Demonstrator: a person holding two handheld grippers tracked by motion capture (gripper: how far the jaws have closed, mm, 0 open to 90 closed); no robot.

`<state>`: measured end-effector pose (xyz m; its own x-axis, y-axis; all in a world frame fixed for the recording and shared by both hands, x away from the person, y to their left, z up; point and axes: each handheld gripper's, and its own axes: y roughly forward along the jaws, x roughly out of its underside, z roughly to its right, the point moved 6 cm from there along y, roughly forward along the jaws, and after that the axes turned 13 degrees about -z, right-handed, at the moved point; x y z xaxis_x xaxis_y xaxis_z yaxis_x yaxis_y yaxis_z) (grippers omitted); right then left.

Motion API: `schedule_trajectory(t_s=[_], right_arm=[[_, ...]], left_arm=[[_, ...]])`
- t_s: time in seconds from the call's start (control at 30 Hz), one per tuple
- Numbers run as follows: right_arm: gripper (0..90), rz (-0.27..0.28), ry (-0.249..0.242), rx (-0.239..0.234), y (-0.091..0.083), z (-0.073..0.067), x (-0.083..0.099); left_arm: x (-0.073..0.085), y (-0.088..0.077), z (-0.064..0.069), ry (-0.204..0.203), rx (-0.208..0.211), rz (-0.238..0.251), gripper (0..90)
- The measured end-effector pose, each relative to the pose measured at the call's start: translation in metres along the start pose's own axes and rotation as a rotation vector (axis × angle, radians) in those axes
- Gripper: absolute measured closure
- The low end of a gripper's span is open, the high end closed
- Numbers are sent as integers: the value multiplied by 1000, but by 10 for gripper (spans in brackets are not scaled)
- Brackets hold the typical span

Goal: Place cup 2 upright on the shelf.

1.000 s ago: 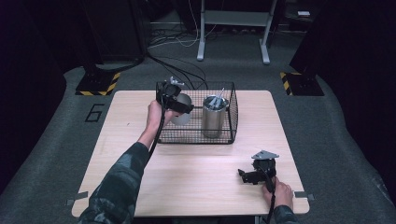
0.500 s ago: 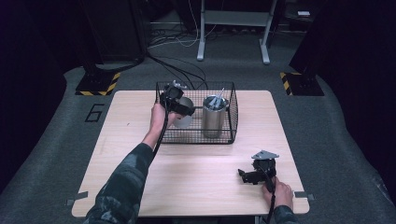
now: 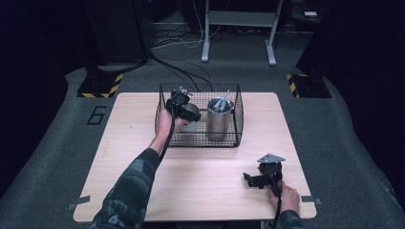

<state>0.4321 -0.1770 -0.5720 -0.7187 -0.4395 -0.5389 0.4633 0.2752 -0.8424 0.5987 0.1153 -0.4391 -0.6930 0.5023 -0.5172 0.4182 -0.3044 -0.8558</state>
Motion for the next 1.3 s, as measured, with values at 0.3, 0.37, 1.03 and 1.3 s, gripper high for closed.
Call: schedule_trajectory(t_s=[0.3, 0.37, 1.03, 1.3], right_arm=[[0, -1, -1, 0, 0, 0, 0], [0, 0, -1, 0, 0, 0, 0], [0, -1, -1, 0, 0, 0, 0], [0, -1, -1, 0, 0, 0, 0]], left_arm=[[5, 10, -1, -5, 3, -30, 64], [6, 12, -2, -7, 0, -33, 64], [8, 26, -2, -15, -8, -68, 63], [11, 31, -6, -36, -7, -87, 62]])
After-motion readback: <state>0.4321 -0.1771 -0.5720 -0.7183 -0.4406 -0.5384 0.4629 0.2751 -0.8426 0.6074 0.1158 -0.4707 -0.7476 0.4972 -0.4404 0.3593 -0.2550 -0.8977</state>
